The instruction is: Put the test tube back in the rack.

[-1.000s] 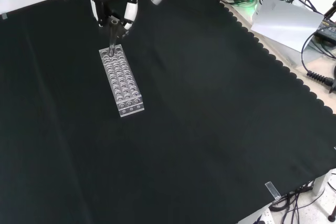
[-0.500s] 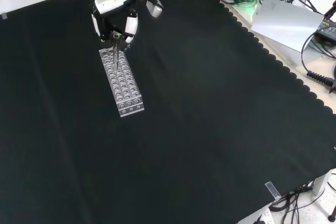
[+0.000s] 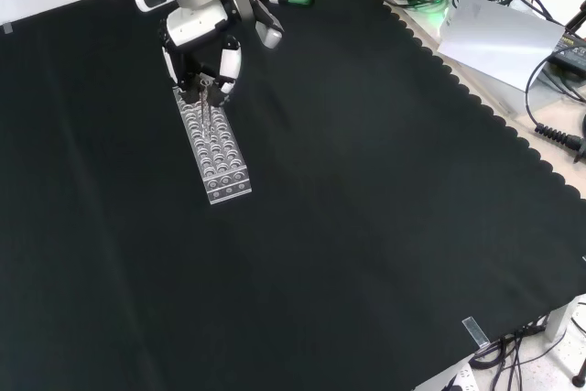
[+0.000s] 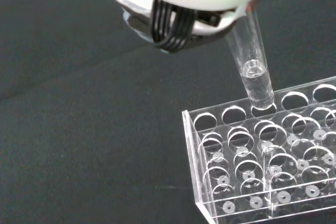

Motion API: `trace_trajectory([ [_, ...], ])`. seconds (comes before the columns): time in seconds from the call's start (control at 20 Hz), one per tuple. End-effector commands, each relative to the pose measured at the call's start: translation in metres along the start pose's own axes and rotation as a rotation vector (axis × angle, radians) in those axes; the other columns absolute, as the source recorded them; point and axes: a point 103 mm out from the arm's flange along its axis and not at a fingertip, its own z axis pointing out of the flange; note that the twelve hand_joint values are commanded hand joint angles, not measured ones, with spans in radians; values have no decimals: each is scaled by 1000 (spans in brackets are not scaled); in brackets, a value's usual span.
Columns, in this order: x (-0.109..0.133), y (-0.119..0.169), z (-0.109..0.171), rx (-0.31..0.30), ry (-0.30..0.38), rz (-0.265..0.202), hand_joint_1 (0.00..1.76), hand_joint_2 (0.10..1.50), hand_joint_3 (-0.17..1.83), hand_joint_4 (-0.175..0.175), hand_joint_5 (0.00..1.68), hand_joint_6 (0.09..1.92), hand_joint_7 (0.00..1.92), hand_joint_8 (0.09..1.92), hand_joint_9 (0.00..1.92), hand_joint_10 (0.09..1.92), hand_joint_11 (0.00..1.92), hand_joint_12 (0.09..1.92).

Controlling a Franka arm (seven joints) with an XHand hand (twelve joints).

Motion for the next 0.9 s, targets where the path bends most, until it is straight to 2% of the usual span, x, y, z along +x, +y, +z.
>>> trace_trajectory([
  [0.05,6,2,11,-4,-26,51,1325,755,451,-175,1373,93,1360,715,1594,570,1259,882],
  [0.3,6,4,17,24,20,20,1325,755,451,-175,1374,91,1360,715,1594,570,1259,882],
  [0.35,-1,4,14,31,39,10,1325,755,451,-175,1374,91,1360,715,1594,570,1259,882],
  [0.75,8,7,22,53,44,-9,1325,755,451,-175,1375,88,1360,715,1594,571,1259,882],
  [0.9,2,7,20,54,51,-15,1325,755,451,-175,1375,87,1360,715,1594,571,1258,882],
])
